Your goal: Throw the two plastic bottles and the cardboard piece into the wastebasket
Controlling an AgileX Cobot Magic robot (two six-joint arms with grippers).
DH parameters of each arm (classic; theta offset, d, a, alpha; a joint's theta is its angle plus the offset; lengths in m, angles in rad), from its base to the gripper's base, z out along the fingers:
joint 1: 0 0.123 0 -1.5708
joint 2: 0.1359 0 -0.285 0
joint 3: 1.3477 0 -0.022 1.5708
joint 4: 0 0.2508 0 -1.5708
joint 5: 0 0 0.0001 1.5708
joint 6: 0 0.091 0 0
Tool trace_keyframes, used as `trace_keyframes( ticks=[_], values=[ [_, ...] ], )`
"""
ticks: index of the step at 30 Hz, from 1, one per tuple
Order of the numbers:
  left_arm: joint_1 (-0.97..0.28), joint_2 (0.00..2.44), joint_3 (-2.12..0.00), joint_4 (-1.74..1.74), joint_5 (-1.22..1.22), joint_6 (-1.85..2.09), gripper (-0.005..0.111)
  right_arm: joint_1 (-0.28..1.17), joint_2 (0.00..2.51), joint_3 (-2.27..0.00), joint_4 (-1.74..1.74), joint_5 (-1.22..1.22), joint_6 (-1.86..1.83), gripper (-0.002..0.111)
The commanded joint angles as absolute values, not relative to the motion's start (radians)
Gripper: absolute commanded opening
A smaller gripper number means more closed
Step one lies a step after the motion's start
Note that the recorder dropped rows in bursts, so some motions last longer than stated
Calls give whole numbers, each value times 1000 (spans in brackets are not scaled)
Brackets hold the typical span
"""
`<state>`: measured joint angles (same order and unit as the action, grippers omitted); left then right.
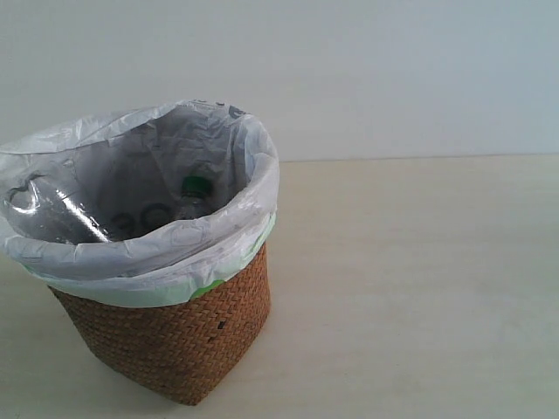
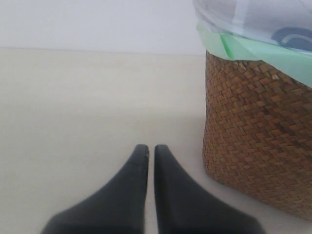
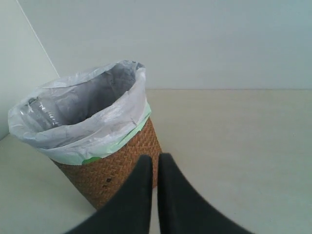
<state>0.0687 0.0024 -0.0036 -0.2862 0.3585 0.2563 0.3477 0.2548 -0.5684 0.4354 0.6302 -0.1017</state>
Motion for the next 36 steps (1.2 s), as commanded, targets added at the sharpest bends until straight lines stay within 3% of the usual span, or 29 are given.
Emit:
trace_keyframes(
  ticks=[1, 11, 36],
  values=[
    [71, 0, 0, -281, 359, 261, 4, 348, 230, -475, 435, 548, -43, 0],
    [71, 0, 0, -281, 359, 261, 4, 348, 230, -331, 435, 478, -32, 0],
    [71, 0, 0, -281, 359, 261, 4, 352, 230, -329, 446, 532, -36, 0]
  ],
)
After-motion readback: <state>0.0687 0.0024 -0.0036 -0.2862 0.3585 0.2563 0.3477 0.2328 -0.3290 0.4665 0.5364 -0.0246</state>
